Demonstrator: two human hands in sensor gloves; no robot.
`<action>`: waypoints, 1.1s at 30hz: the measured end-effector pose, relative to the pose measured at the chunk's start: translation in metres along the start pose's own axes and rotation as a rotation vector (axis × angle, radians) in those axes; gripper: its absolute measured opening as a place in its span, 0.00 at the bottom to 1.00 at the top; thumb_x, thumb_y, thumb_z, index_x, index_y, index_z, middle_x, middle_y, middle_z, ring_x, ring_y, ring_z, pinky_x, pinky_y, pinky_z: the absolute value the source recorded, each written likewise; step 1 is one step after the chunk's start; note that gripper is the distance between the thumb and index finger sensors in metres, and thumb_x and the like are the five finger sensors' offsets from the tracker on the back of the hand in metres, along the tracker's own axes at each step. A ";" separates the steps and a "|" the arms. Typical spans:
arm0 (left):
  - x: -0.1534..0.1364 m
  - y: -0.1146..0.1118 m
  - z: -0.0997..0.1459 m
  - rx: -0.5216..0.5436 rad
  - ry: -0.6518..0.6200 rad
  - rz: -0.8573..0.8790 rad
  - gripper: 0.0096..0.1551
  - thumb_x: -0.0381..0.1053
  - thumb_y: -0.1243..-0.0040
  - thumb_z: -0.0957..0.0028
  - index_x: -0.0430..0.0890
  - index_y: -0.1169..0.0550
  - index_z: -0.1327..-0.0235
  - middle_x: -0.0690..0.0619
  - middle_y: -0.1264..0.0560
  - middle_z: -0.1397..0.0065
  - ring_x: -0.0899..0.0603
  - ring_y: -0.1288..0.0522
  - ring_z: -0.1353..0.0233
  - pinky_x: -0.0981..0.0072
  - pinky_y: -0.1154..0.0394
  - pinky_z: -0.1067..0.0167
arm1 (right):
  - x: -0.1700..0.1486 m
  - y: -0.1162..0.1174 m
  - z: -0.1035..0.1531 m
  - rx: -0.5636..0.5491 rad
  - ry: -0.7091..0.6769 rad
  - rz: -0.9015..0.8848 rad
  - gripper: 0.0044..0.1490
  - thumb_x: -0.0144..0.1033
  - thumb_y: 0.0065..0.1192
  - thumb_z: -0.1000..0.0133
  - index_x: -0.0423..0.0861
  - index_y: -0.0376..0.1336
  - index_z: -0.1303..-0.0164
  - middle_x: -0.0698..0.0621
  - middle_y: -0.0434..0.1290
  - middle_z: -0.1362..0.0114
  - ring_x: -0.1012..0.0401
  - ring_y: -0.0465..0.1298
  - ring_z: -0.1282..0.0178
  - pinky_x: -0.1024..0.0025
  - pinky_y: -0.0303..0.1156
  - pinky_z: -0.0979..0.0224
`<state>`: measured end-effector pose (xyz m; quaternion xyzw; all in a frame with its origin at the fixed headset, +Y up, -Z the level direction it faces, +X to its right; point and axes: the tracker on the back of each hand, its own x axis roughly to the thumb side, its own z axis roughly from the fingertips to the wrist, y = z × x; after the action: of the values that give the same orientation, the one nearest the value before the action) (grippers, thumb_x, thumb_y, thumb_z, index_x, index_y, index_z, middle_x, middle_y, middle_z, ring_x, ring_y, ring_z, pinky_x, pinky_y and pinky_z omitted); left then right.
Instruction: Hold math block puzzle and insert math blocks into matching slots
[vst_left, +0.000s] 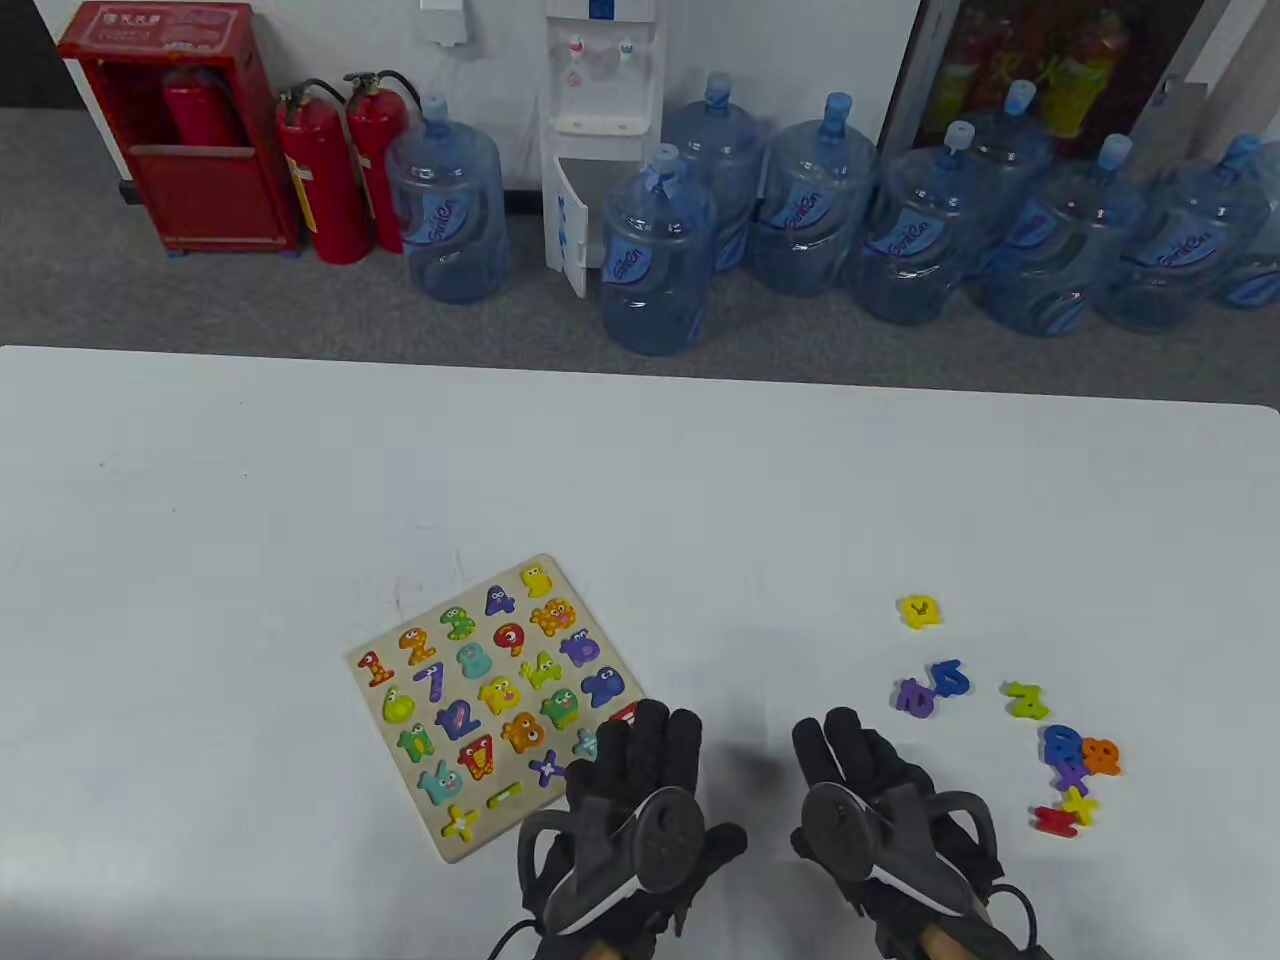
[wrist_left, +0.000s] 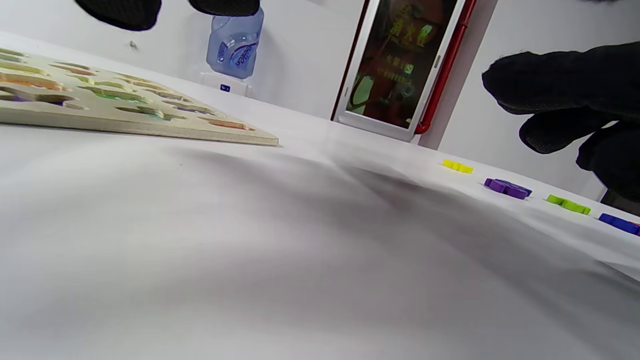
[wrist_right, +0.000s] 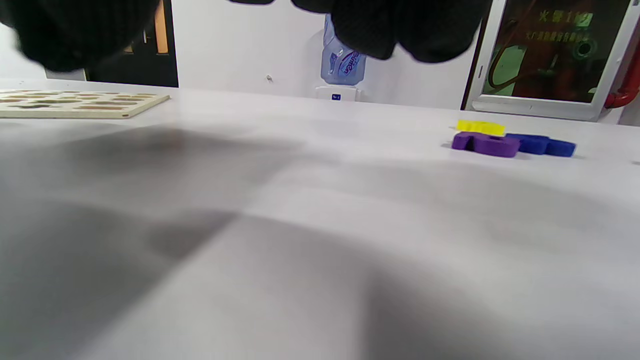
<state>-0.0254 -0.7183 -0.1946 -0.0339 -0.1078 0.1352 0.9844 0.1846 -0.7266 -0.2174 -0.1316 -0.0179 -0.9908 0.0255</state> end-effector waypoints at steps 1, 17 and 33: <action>0.000 0.000 0.000 -0.001 -0.001 0.000 0.58 0.77 0.55 0.64 0.55 0.53 0.22 0.52 0.58 0.17 0.29 0.49 0.17 0.25 0.39 0.31 | 0.000 0.000 0.000 0.003 0.000 0.000 0.59 0.57 0.57 0.67 0.54 0.39 0.27 0.44 0.39 0.21 0.48 0.54 0.22 0.52 0.61 0.25; -0.016 0.001 -0.008 -0.052 0.065 -0.043 0.58 0.77 0.54 0.64 0.55 0.53 0.22 0.51 0.58 0.17 0.28 0.50 0.17 0.25 0.39 0.30 | -0.009 0.002 -0.004 0.041 0.039 -0.009 0.59 0.56 0.57 0.66 0.54 0.38 0.27 0.45 0.38 0.21 0.48 0.54 0.21 0.51 0.60 0.25; -0.154 0.034 0.018 -0.195 0.536 -0.161 0.55 0.75 0.51 0.61 0.57 0.50 0.21 0.50 0.57 0.16 0.25 0.50 0.17 0.21 0.40 0.32 | -0.091 -0.009 -0.004 0.001 0.242 -0.047 0.63 0.52 0.68 0.69 0.56 0.39 0.27 0.48 0.35 0.20 0.48 0.49 0.19 0.48 0.55 0.22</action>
<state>-0.1833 -0.7268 -0.2120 -0.1540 0.1413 0.0319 0.9774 0.2707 -0.7137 -0.2448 -0.0106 -0.0185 -0.9998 0.0044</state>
